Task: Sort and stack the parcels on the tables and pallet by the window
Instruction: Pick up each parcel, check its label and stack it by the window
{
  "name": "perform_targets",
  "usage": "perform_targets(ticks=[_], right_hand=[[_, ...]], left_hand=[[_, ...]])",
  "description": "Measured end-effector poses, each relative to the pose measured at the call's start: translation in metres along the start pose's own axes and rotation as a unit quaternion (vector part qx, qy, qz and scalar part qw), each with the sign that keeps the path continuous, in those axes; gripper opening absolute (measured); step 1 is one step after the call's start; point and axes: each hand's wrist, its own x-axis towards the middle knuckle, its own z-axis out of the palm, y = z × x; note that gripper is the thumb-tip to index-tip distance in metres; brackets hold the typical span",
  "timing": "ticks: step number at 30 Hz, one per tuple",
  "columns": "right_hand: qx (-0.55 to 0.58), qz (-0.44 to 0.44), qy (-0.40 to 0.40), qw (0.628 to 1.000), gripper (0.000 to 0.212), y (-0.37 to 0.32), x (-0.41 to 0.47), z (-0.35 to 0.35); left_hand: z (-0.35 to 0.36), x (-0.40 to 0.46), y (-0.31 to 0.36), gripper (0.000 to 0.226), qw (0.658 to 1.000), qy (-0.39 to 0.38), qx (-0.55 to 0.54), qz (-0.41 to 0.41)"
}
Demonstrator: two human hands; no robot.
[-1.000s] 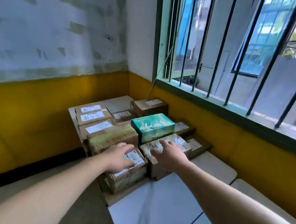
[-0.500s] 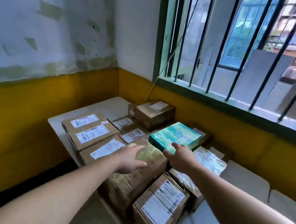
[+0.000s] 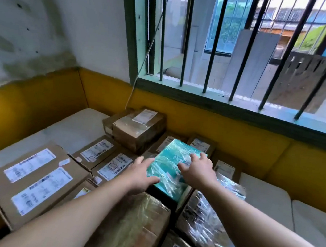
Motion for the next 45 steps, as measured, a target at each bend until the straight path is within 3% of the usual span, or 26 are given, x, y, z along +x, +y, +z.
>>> perform_targets(ticks=[4,10,19,26,31,40,45], right_hand=[[0.083,0.080,-0.009,0.993,0.078,0.005,0.023,0.007],[0.212,0.150,0.016,0.965,0.082,-0.005,0.032,0.023],[0.332,0.049,0.222,0.915,0.072,-0.054,-0.005,-0.013],[0.329,-0.001,0.306,0.894,0.070,-0.100,-0.062,-0.023],[0.308,0.045,0.353,0.882,0.072,-0.100,-0.117,-0.021],[0.253,0.143,0.435,0.853,0.078,-0.034,-0.257,-0.047],[0.240,0.219,0.487,0.811,0.077,0.023,-0.371,-0.059]], left_hand=[[0.001,0.035,0.002,0.077,0.999,-0.038,-0.021,0.012],[0.001,0.060,-0.001,0.083,0.986,-0.081,-0.142,0.029],[-0.050,0.041,-0.002,0.082,0.943,-0.017,-0.270,0.192],[-0.089,-0.006,-0.029,0.082,0.922,0.011,-0.241,0.304],[-0.090,-0.042,-0.027,0.085,0.908,-0.007,-0.204,0.366],[-0.041,-0.137,0.047,0.083,0.862,-0.074,-0.194,0.463],[0.011,-0.222,0.105,0.081,0.821,-0.151,-0.190,0.517]])
